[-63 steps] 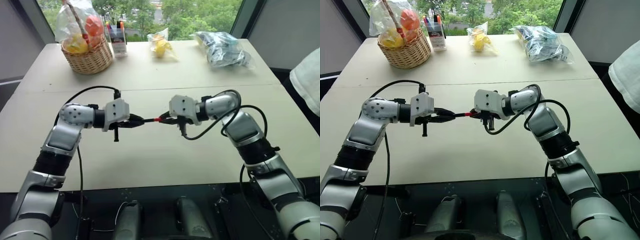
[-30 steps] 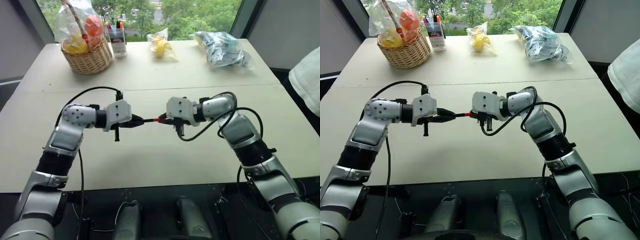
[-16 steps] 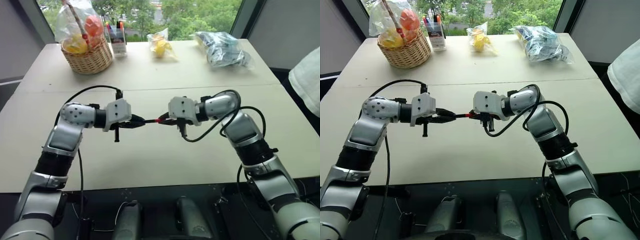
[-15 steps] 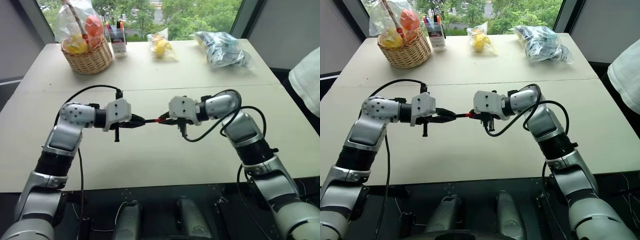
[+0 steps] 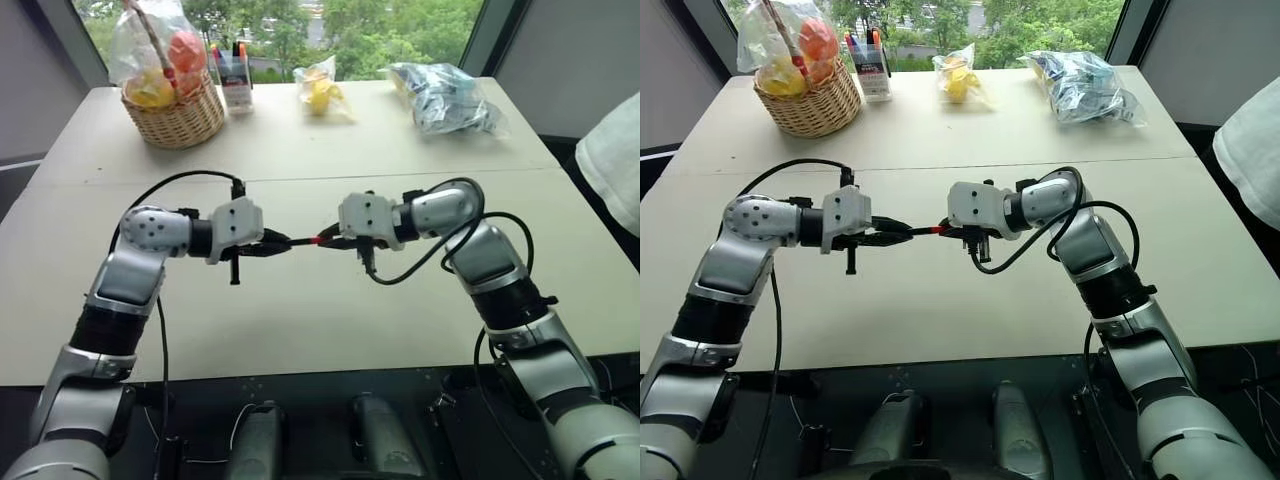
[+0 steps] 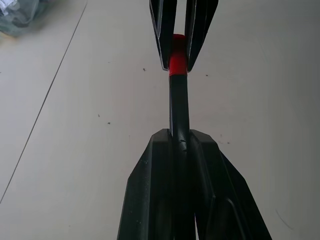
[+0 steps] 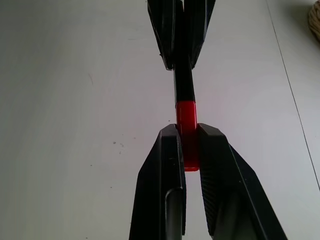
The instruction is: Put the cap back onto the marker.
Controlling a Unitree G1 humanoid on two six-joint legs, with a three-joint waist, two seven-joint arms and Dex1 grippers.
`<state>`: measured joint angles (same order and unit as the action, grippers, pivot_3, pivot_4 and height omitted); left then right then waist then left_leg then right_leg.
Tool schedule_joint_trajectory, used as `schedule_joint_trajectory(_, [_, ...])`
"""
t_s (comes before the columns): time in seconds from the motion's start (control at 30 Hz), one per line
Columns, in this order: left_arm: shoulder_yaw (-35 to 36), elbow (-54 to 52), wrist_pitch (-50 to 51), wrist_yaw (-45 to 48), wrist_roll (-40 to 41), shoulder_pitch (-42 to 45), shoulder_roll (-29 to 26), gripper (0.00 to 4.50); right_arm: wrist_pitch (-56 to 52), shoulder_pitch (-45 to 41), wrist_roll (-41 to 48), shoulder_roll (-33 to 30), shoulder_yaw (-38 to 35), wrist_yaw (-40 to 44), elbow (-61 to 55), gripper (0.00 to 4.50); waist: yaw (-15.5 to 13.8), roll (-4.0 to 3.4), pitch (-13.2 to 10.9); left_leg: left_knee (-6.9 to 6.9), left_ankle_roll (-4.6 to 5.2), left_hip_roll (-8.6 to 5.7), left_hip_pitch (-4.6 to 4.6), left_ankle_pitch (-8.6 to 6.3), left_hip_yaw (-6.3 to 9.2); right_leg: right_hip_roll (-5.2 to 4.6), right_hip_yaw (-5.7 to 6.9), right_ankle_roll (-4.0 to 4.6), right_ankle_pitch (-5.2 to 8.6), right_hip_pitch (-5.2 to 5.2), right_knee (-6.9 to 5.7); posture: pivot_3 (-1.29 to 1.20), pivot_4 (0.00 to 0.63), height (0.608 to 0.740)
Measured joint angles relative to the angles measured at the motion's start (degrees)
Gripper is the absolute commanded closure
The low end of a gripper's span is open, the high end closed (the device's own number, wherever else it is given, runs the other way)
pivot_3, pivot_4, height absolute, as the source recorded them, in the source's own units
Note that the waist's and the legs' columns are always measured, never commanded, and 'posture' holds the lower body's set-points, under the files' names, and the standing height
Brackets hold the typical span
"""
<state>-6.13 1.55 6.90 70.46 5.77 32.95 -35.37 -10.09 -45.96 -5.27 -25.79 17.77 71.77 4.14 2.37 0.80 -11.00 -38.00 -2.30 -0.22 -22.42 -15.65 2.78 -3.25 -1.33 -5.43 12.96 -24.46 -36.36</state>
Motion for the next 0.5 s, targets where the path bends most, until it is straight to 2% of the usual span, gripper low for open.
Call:
schedule_joint_trajectory(0.07, [-0.4,-2.3,0.3,-1.3,0.4,-1.5,1.5,4.50,2.4,-0.1,0.1,1.4,2.2,0.2,-0.2,2.34,0.1,0.01,0.0,0.00,0.00,0.02,0.01,0.00,0.01,0.01,0.00,0.00,0.00,0.00,-0.01,0.00,0.150,0.740])
schedule_joint_trajectory(0.1, [-0.3,-2.9,0.4,-1.9,0.8,-2.6,1.2,4.50,3.1,0.0,0.2,1.2,2.8,0.2,-0.1,1.73,0.1,-0.01,0.0,0.00,0.00,0.02,0.01,0.00,0.00,0.01,-0.01,0.00,0.00,-0.03,-0.04,0.00,0.150,0.740])
schedule_joint_trajectory(0.37, [3.5,-9.2,3.8,-7.5,2.0,-13.5,-3.7,4.50,4.0,0.0,0.7,-4.9,0.8,-1.6,2.4,1.73,-0.1,-0.01,0.0,0.00,0.00,0.01,0.01,0.00,0.00,-0.03,0.00,0.01,0.00,-0.02,-0.03,0.00,0.150,0.740])
schedule_joint_trajectory(0.5, [7.5,-13.7,11.0,-15.0,2.2,-17.4,-3.9,4.50,0.8,1.8,1.8,-6.2,-1.6,-3.9,1.5,1.73,-0.1,-0.01,0.0,0.01,0.00,0.02,0.01,0.00,0.01,-0.04,0.00,0.01,0.00,-0.01,-0.03,0.00,0.150,0.740])
